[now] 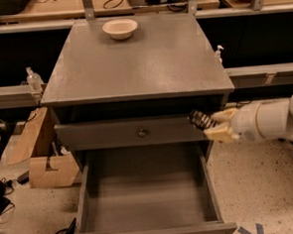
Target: Place rxbar chocolate into middle drawer
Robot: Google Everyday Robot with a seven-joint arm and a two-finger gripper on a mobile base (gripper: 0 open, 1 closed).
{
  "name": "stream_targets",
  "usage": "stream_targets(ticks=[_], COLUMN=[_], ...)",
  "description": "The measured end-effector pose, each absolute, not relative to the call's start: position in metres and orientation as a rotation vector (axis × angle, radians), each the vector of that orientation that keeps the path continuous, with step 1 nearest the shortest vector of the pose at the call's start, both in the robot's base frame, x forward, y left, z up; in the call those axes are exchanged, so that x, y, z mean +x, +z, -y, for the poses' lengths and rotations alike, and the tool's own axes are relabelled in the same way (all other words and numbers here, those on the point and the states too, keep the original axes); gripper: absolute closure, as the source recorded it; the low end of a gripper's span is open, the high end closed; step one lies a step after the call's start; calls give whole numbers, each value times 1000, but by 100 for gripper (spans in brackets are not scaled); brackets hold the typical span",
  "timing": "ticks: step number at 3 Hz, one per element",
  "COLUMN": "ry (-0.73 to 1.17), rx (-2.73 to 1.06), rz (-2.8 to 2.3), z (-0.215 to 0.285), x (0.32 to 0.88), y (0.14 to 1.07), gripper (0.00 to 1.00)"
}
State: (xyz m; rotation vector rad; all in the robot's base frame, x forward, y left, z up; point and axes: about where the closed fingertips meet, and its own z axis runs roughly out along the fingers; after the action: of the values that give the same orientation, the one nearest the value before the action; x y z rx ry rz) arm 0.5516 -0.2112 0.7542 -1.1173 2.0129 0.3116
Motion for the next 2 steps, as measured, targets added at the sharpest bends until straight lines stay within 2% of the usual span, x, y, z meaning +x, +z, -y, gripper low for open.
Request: stream_targets(ticks=[2], ry=[467], rx=[-1235], rz=[-1990], z=[161], x=[501], y=[602], gripper=[100])
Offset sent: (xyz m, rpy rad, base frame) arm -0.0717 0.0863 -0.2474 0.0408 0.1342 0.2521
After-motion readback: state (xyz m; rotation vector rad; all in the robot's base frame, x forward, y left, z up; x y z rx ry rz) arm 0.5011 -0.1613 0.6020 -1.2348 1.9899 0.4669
